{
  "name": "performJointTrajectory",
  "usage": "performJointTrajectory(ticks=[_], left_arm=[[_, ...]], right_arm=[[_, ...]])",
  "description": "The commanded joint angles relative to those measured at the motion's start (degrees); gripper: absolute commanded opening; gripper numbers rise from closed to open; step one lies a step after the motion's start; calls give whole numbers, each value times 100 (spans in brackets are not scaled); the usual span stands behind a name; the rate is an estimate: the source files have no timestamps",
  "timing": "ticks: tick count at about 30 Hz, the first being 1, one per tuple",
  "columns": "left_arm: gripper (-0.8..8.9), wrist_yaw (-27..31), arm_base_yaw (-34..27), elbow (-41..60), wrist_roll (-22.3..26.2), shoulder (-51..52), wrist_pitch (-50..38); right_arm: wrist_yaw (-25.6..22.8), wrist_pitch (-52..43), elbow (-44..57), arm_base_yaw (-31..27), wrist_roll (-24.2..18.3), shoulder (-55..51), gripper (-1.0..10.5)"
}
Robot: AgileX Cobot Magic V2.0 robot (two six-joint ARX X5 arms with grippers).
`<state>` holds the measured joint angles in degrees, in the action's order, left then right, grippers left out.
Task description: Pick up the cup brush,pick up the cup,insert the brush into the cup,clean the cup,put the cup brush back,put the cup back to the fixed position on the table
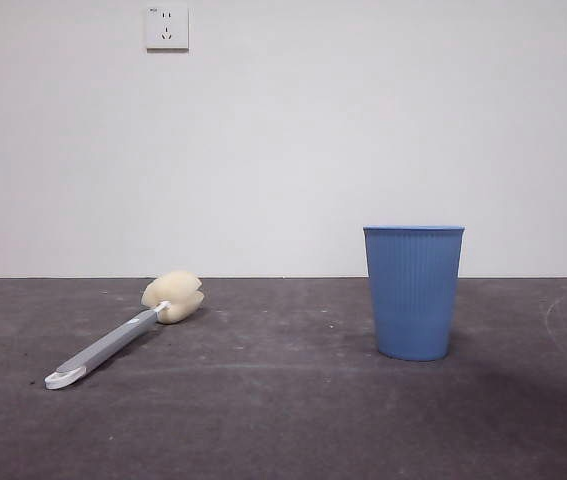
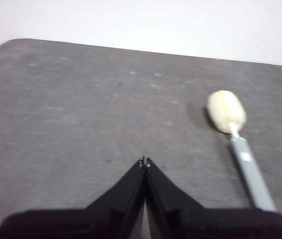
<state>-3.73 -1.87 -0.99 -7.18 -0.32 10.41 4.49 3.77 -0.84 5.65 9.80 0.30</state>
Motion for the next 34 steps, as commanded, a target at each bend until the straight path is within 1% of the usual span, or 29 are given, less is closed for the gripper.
performJointTrajectory(ticks=[1, 4, 6, 8, 11, 14, 17, 19, 21, 26, 30, 34], left_arm=[[-7, -286, -2, -50, -116, 13, 20], [-7, -310, 0, -313, -479, 11, 227], [-6, -293, 0, -533, -575, -2, 319], [-6, -299, 2, -767, -686, -59, 396], [-6, -323, 2, -1182, -734, -275, 603], [-6, -573, 2, -1626, -791, -634, 767], [-6, -868, 2, -2179, -785, -1095, 1056], [-6, -1073, 0, -2594, -756, -1425, 1344], [-6, -1351, 2, -3062, -605, -1788, 1696], [-7, -1908, 2, -4146, -208, -2568, 2824], [-7, -1934, 2, -4865, 278, -3038, 3895], [-7, -1930, 2, -5276, 732, -3265, 4747]], right_arm=[[11, -83, 52, -2, 328, 0, -11], [140, -90, -28, 0, 715, 66, -11], [157, -94, -142, 2, 894, 164, -11], [229, -96, -293, 2, 892, 299, -12], [459, -94, -625, 2, 883, 619, -12], [684, -55, -1069, 4, 870, 1088, -12], [1113, 138, -1626, 4, 787, 1648, -12], [1453, 472, -2079, 4, 619, 2041, -12], [1759, 997, -2612, 7, 352, 2452, -12], [2236, 2601, -3932, 7, -402, 3316, -12], [2264, 3982, -4874, 7, -960, 3864, -11], [2262, 4852, -5418, 7, -1335, 4148, -11]])
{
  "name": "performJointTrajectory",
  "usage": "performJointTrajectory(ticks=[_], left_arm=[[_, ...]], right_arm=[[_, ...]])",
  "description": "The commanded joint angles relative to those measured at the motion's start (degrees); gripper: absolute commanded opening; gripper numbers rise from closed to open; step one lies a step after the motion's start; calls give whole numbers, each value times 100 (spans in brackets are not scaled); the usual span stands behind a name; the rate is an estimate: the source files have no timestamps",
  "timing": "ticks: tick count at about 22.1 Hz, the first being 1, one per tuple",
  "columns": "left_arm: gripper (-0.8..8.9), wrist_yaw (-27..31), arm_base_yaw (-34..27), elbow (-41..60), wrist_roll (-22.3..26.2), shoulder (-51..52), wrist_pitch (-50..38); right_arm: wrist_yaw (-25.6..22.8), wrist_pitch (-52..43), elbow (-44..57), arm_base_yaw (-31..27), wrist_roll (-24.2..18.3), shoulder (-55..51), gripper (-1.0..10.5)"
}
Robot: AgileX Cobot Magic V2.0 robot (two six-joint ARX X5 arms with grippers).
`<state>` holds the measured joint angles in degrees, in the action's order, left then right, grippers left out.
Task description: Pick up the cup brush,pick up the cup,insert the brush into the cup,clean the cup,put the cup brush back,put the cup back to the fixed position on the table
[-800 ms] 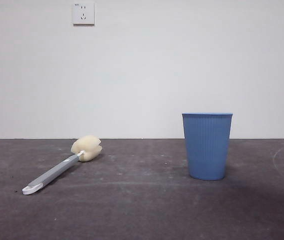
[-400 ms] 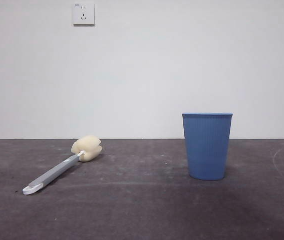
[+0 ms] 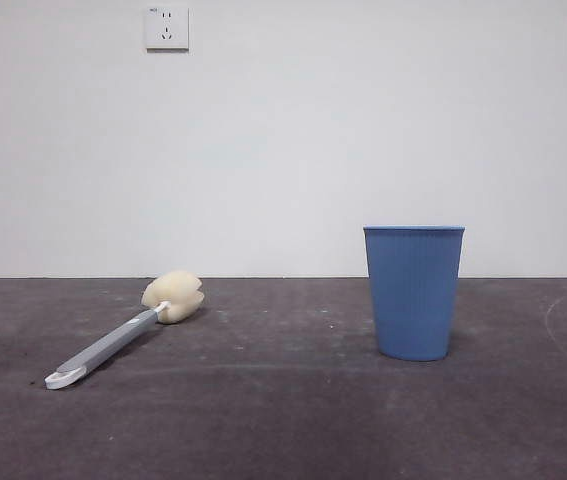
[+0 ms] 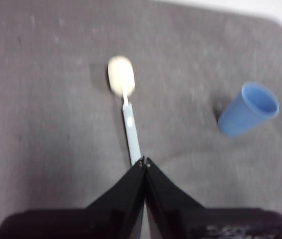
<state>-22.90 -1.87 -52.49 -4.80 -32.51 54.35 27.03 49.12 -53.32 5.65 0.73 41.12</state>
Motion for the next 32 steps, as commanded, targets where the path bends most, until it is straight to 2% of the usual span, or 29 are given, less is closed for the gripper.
performJointTrajectory(ticks=[1, 8, 10, 11, 13, 14, 16, 19, 23, 24, 27, 30, 32], left_arm=[[-7, -9, 2, -179, 588, -79, 525], [-3, -4, 2, -234, 793, -96, 1152], [23, -7, 2, -234, 787, -96, 1145], [145, -9, 2, -234, 780, -96, 1143], [591, -37, 4, -234, 778, -96, 1141], [664, -184, 17, -234, 782, -96, 1143], [660, -420, 81, -234, 780, -125, 1104], [660, -426, 280, -234, 765, -378, 1060], [660, -417, 861, -234, 737, -1054, 605], [660, -358, 1084, -234, 603, -1325, 431], [660, 363, 1849, -234, 302, -2090, -168], [660, 1515, 2693, -234, -205, -3034, -1008], [660, 2184, 3008, -234, -490, -3648, -1257]], right_arm=[[7, 435, -240, 7, -501, 101, -11], [7, 848, -299, 7, -721, 125, 14], [7, 850, -299, 7, -721, 125, 170], [9, 852, -299, 7, -719, 125, 284], [9, 887, -299, 7, -710, 125, 516], [9, 935, -299, 7, -651, 125, 584], [9, 1019, -299, 7, -647, 125, 602], [9, 1012, -299, 7, -627, 122, 599], [9, 986, -299, 9, -627, 136, 599], [9, 986, -299, 7, -627, 136, 599], [9, 986, -299, 9, -612, 136, 599], [9, 984, -299, 9, -612, 136, 599], [9, 986, -299, 9, -605, 136, 599]])
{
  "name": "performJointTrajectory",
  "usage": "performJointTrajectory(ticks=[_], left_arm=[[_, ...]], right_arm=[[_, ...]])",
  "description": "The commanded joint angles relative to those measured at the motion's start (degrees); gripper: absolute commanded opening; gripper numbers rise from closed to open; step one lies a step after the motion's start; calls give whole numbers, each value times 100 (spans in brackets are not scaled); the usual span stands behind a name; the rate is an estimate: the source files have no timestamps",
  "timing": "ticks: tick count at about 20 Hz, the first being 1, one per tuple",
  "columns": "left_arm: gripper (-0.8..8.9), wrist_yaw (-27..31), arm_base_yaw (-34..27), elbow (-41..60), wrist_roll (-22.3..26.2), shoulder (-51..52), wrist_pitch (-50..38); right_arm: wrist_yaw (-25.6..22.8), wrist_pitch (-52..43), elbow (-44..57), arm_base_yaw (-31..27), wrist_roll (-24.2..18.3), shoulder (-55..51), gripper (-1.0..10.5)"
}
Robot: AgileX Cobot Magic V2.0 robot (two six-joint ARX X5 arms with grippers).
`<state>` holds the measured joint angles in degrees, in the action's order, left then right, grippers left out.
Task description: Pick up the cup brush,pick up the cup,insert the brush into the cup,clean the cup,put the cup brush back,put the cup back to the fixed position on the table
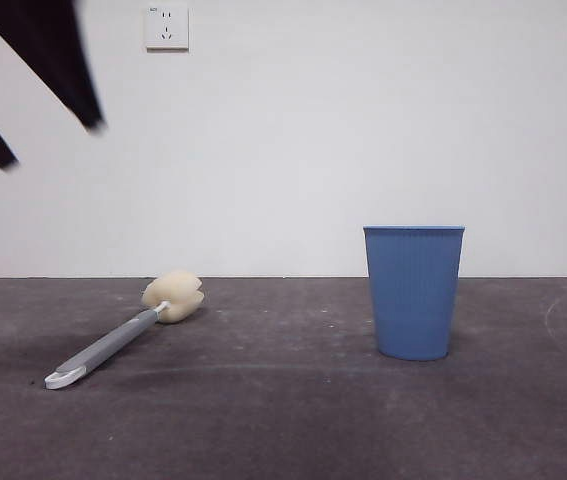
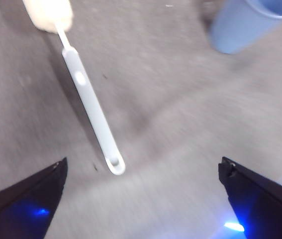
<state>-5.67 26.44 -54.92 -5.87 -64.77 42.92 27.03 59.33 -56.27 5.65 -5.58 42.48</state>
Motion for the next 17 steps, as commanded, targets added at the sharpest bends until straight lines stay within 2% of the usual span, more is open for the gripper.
performJointTrajectory(ticks=[1, 6, 12, 17], left_arm=[[660, 654, 260, 9, -457, -739, -216], [659, 1008, 361, 9, -793, -1882, -927], [659, 1469, 358, 9, -911, -2406, -1386], [659, 1469, 358, 9, -1113, -2756, -1672]], right_arm=[[9, -35, -4, 9, 26, 0, 599], [9, -35, -4, 9, 66, 0, 599], [7, -42, -4, 7, 66, 0, 598], [9, -57, -4, 9, 87, 0, 598]])
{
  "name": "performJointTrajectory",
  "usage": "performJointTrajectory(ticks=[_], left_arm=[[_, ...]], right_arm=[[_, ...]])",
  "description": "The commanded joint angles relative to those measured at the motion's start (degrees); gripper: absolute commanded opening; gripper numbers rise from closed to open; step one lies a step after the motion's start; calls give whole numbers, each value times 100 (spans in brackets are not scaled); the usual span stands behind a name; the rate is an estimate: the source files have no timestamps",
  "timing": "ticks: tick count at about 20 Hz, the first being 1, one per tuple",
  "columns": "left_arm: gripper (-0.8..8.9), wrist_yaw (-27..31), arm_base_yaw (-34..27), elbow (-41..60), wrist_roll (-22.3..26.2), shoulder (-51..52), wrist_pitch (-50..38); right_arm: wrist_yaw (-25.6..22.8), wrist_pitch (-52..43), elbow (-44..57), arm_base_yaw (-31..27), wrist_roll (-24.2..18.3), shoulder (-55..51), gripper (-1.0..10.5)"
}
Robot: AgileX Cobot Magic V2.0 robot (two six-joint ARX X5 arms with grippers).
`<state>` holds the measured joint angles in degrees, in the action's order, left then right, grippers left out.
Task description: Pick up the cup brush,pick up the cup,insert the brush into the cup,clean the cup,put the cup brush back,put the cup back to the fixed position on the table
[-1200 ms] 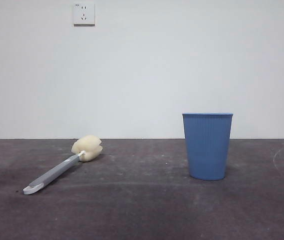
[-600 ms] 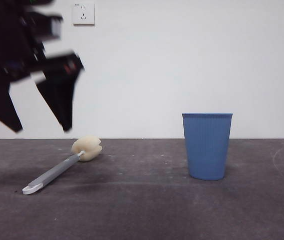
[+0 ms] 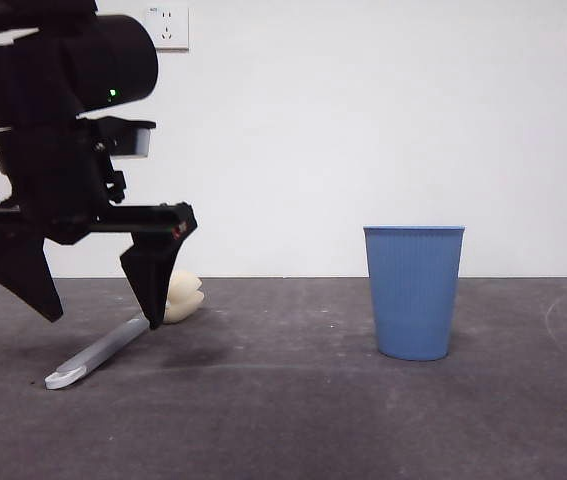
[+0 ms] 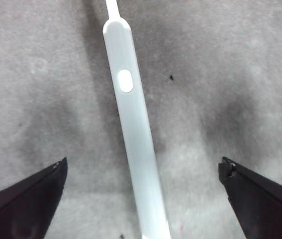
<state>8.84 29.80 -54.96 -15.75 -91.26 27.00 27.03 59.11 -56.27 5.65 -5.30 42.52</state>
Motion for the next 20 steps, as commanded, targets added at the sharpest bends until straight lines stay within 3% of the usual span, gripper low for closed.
performJointTrajectory(ticks=[1, 16, 20], left_arm=[[659, 31, 22, 13, -151, -142, -92], [645, 15, 63, 20, -643, -566, 192], [382, -42, 66, 17, -678, -566, 363]], right_arm=[[7, -33, -4, 9, 63, -4, 598], [7, -33, -4, 9, 98, -4, 598], [4, -35, -4, 9, 98, -4, 596]])
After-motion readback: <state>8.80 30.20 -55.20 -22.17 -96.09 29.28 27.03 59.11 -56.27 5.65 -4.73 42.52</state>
